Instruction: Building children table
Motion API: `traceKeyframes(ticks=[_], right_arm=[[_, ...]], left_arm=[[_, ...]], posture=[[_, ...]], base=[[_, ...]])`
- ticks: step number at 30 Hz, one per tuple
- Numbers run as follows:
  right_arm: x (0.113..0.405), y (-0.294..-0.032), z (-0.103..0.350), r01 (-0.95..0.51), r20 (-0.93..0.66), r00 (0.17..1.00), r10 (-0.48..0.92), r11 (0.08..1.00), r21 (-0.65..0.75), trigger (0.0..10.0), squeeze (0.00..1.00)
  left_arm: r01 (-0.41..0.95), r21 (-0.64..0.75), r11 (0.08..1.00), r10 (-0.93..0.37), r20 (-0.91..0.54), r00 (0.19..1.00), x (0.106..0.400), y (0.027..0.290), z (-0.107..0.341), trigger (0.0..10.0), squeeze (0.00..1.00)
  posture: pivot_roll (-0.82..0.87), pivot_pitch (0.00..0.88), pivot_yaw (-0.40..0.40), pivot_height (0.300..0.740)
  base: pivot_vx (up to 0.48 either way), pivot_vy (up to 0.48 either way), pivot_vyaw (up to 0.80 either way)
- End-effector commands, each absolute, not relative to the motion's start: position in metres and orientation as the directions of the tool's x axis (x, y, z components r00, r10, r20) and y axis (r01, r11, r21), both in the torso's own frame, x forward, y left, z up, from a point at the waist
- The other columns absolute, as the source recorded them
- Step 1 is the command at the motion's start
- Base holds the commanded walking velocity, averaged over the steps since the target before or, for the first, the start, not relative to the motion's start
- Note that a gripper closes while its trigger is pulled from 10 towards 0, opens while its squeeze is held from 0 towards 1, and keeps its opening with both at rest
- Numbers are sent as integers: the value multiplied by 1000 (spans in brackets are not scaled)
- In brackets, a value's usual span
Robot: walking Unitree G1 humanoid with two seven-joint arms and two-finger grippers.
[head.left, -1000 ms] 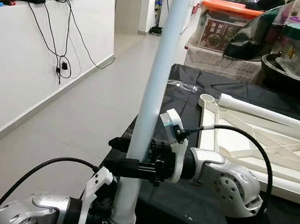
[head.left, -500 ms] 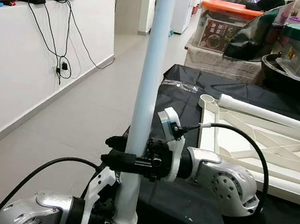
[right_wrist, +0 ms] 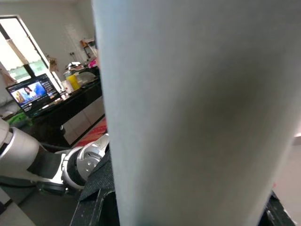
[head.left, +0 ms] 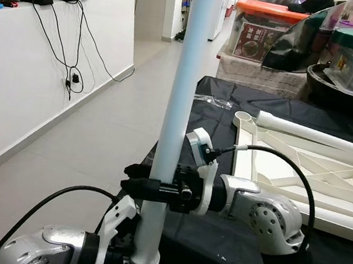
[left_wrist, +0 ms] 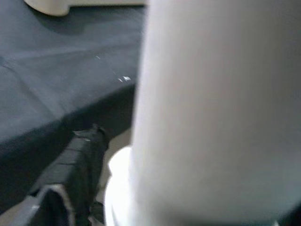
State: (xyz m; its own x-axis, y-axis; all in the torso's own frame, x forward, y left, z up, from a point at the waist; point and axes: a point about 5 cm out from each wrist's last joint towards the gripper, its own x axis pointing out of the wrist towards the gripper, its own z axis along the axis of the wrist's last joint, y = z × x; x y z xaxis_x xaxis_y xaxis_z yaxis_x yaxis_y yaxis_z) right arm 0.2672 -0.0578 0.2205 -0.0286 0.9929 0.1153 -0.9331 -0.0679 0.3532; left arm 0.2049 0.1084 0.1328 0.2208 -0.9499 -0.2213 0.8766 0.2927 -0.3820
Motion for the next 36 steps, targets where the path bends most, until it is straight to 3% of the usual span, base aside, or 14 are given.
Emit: traceKeyframes(ticks=[1, 7, 8, 16, 17, 19, 20, 21, 22, 23, 24, 29, 31, 36], right_arm=[[266, -56, 229, -944, 143, -42, 989, -86, 319, 0, 0], [271, -64, 232, -947, 144, -18, 989, -63, 314, 0, 0], [274, -68, 233, -950, 143, -7, 990, -51, 309, 0, 0], [290, -88, 236, -959, 130, 106, 986, 66, 276, 0, 0], [309, -105, 240, -944, 131, 263, 956, 227, 240, 0, 0], [309, -105, 240, -944, 131, 263, 956, 227, 240, 0, 0], [326, -120, 243, -895, 135, 424, 896, 392, 211, 0, 0], [326, -120, 243, -895, 135, 424, 896, 392, 211, 0, 0], [343, -132, 246, -800, 154, 598, 786, 576, 168, 0, 0], [343, -132, 246, -800, 154, 598, 786, 576, 168, 0, 0], [354, -139, 249, -688, 187, 725, 663, 710, 149, 0, 0], [360, -141, 253, -544, 239, 827, 509, 831, 113, 0, 0], [357, -131, 251, -501, 255, 847, 466, 861, 91, 10000, 0], [356, -125, 250, -501, 262, 845, 465, 861, 85, 10000, 0]], left_arm=[[869, -382, 315, -945, -212, 250, 206, 106, 131, 10000, 1000], [873, -355, 335, -940, -196, 281, 208, 106, 136, 10000, 1000], [873, -347, 342, -937, -199, 287, 207, 106, 136, 10000, 0], [857, -324, 402, -914, -200, 353, 204, 109, 136, 10000, 0], [817, -292, 496, -868, -177, 464, 209, 113, 137, 10000, 0], [817, -292, 496, -868, -177, 464, 209, 113, 137, 10000, 0], [759, -264, 595, -803, -137, 581, 215, 117, 140, 10000, 0], [759, -264, 595, -803, -137, 581, 215, 117, 140, 10000, 0], [655, -224, 722, -685, -97, 722, 225, 125, 144, 10000, 0], [655, -224, 722, -685, -97, 722, 225, 125, 144, 10000, 0], [556, -204, 806, -578, -63, 814, 233, 133, 147, 10000, 0], [453, -195, 870, -467, -30, 884, 239, 139, 150, 10000, 0], [418, -177, 891, -429, -28, 903, 241, 140, 149, 10000, 0], [388, -156, 908, -397, -30, 917, 243, 141, 149, 10000, 0]], posture=[[119, 0, -29, 740], [123, 0, -31, 740], [124, 0, -32, 740], [131, 0, -35, 740], [136, 0, -37, 740], [136, 0, -37, 740], [135, 0, -34, 740], [135, 0, -34, 740], [137, 0, -38, 740], [137, 0, -38, 740], [136, 0, -37, 740], [142, 0, -39, 740], [143, 0, -39, 740], [141, 0, -43, 740]], base=[[0, 0, 0], [0, 0, 0], [0, 0, 0], [0, 0, 0], [0, 0, 0], [0, 0, 0], [0, 0, 0], [0, 0, 0], [0, 0, 0], [0, 0, 0], [0, 0, 0], [0, 0, 0], [0, -349, 0], [0, -411, 0]])
